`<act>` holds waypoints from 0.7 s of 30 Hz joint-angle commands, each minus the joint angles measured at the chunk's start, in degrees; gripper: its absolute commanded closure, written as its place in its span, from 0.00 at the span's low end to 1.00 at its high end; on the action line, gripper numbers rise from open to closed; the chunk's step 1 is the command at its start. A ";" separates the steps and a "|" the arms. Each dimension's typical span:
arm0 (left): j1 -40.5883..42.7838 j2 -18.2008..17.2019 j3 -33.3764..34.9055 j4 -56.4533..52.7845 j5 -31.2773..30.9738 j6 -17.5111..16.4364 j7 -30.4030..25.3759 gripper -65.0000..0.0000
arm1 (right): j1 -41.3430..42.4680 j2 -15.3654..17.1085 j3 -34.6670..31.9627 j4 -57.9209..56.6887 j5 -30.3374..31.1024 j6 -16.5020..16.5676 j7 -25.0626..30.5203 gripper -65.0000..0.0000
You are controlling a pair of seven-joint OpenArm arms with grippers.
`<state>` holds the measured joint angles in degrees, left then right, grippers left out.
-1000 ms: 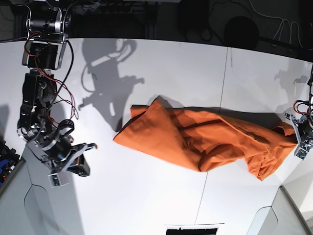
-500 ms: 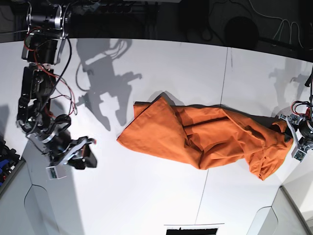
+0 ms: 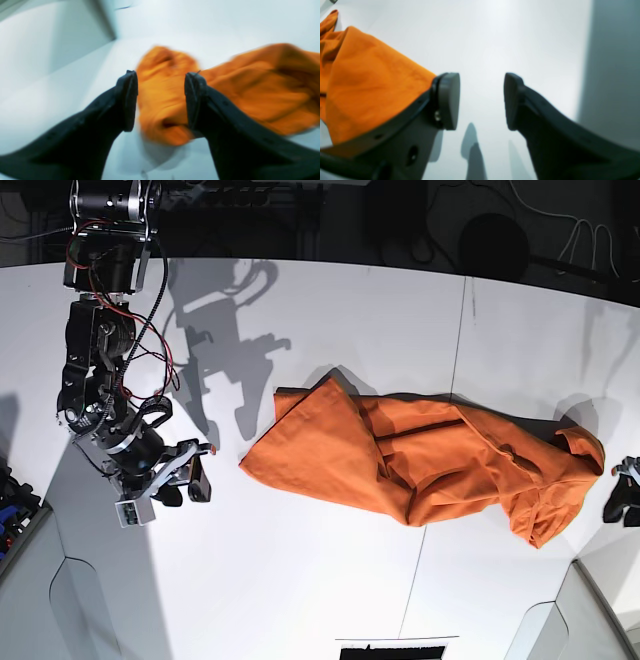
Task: Layout the t-shirt on the table in an organized manner, then fold the t-shirt properly
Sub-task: 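Grasp the shirt end with the left gripper and drag it outward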
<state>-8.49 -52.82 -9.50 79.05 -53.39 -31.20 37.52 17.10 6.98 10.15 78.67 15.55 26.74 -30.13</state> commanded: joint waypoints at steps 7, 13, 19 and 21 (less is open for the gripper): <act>-0.85 4.02 5.03 1.86 -0.44 -5.49 0.15 0.50 | 1.42 0.35 0.15 -4.76 4.28 0.07 1.44 0.57; -0.87 8.26 10.86 1.86 20.83 4.74 -9.66 0.50 | 1.42 -0.81 0.15 -7.74 4.37 0.07 1.46 0.57; -1.16 9.03 11.85 1.84 35.36 10.67 -15.93 0.50 | 1.42 -0.81 0.15 -7.74 4.42 0.07 1.46 0.57; -1.16 9.03 11.87 1.66 38.32 10.64 -17.18 0.50 | 1.44 -0.83 0.15 -7.74 4.39 0.07 1.44 0.57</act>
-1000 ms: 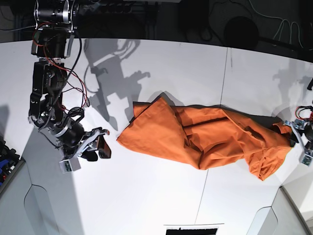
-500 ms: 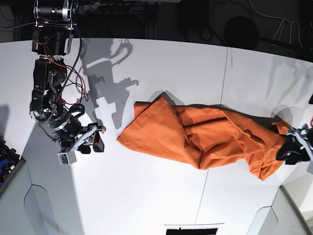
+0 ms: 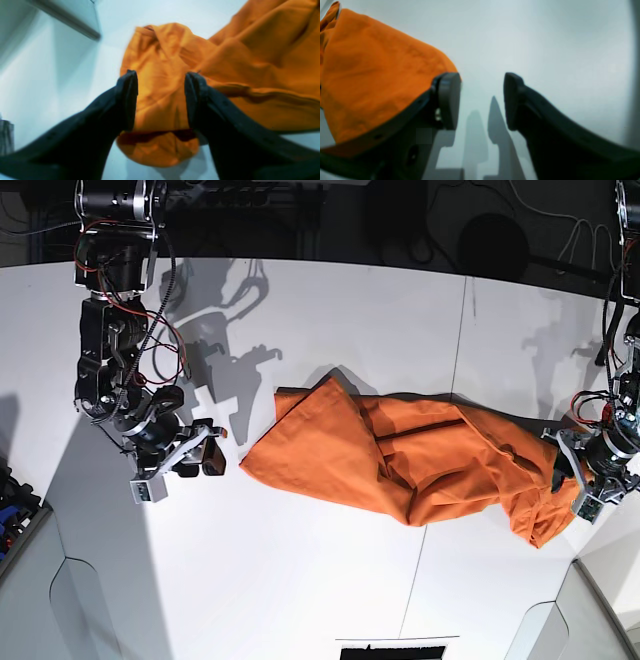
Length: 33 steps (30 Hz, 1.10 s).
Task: Layout the t-shirt on the table in an organized manner, then fold the t-shirt properly
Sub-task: 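Grasp the shirt end with the left gripper and drag it outward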
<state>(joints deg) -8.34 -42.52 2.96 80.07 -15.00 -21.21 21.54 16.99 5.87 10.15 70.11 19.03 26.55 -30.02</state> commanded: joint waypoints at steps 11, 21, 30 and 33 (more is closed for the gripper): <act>-1.33 -1.29 -0.17 -7.63 0.85 -2.29 -4.20 0.50 | 1.53 0.28 0.15 0.83 0.94 0.26 0.46 0.57; -1.33 -1.36 -0.17 -7.96 -0.66 -2.91 -5.01 1.00 | 1.33 0.28 0.15 0.83 1.57 0.26 0.46 0.57; 0.87 -8.63 -0.20 0.00 -14.29 -13.16 1.05 1.00 | 1.36 0.33 0.15 0.83 0.90 0.26 0.48 0.57; 3.74 -12.92 -0.20 7.34 -18.67 -14.64 6.45 1.00 | 1.38 0.33 0.15 0.83 0.26 0.26 0.52 0.57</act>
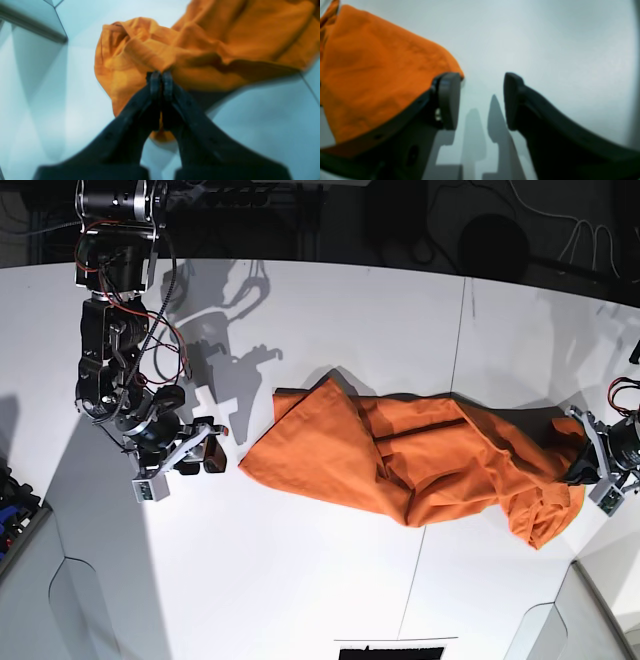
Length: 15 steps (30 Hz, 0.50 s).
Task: Layout the t-shirt on the table in an organized manner, then fold the t-shirt properly
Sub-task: 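Grasp the shirt end with the left gripper and drag it outward, then grasp the shirt body with both grippers and spread it apart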
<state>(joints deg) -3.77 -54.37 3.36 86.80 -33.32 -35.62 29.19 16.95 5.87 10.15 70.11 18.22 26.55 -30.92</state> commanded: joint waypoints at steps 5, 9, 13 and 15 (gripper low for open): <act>4.42 -5.77 -0.59 6.21 -1.57 -1.18 3.21 1.00 | 1.44 0.33 0.15 0.83 1.05 0.26 2.71 0.57; 7.52 -7.43 -0.59 3.50 1.75 -0.42 3.15 1.00 | 1.46 0.79 0.15 0.83 1.07 0.26 2.69 0.57; 7.74 -7.41 -0.59 -2.99 3.56 3.87 2.10 1.00 | 1.57 0.96 0.22 0.83 1.09 0.48 2.51 0.57; 7.78 -7.39 -0.59 -5.44 3.28 2.93 0.02 1.00 | 1.64 1.03 0.22 0.87 1.51 2.60 0.02 0.57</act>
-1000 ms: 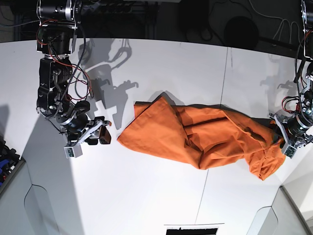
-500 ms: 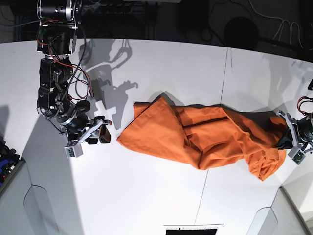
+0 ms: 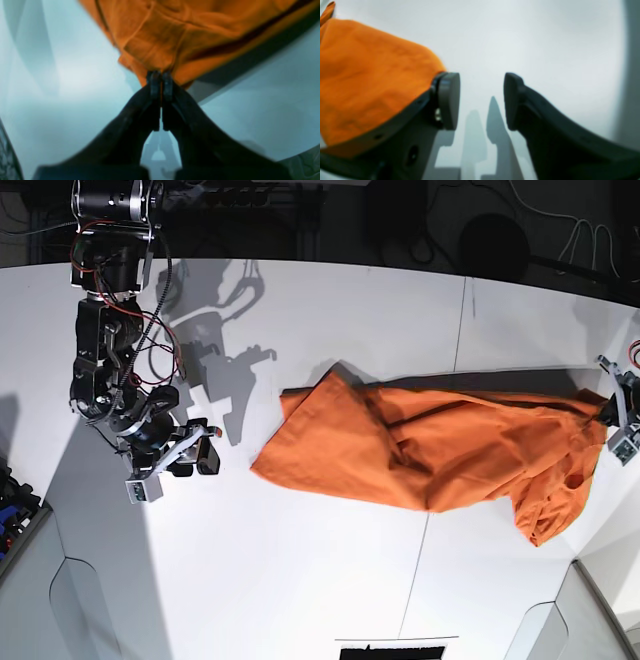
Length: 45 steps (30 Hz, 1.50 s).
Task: Layout the t-shirt on the table in an organized manner, then fold the t-shirt properly
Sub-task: 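Grasp the shirt body with both grippers and spread it apart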
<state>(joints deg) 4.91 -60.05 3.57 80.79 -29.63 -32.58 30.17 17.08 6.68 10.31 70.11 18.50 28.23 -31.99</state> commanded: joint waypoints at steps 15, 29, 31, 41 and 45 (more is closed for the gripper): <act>-0.90 4.09 -14.47 5.62 -20.98 -7.42 0.22 0.57 | 1.75 -0.72 -0.72 6.60 8.26 3.67 -3.08 0.57; -0.76 21.35 4.92 15.82 -0.22 -2.38 -0.87 0.59 | 1.88 -4.02 -16.68 1.16 -6.99 0.00 6.27 0.57; -0.74 22.67 5.57 15.80 2.19 0.37 -1.70 0.59 | 1.99 -4.02 -18.21 -1.25 -7.41 0.00 7.72 0.57; -0.96 27.43 5.57 9.64 2.29 0.63 -2.80 0.59 | 2.23 -3.39 -18.91 -6.71 -8.04 -2.34 8.04 0.57; -0.94 27.61 5.57 5.79 2.32 0.66 -2.93 0.59 | 2.43 -3.37 -18.91 -6.69 -8.04 -2.36 8.22 0.57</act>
<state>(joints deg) 4.71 -31.51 9.61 86.26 -27.79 -32.21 26.89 18.72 3.01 -8.64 63.29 11.11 26.81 -22.50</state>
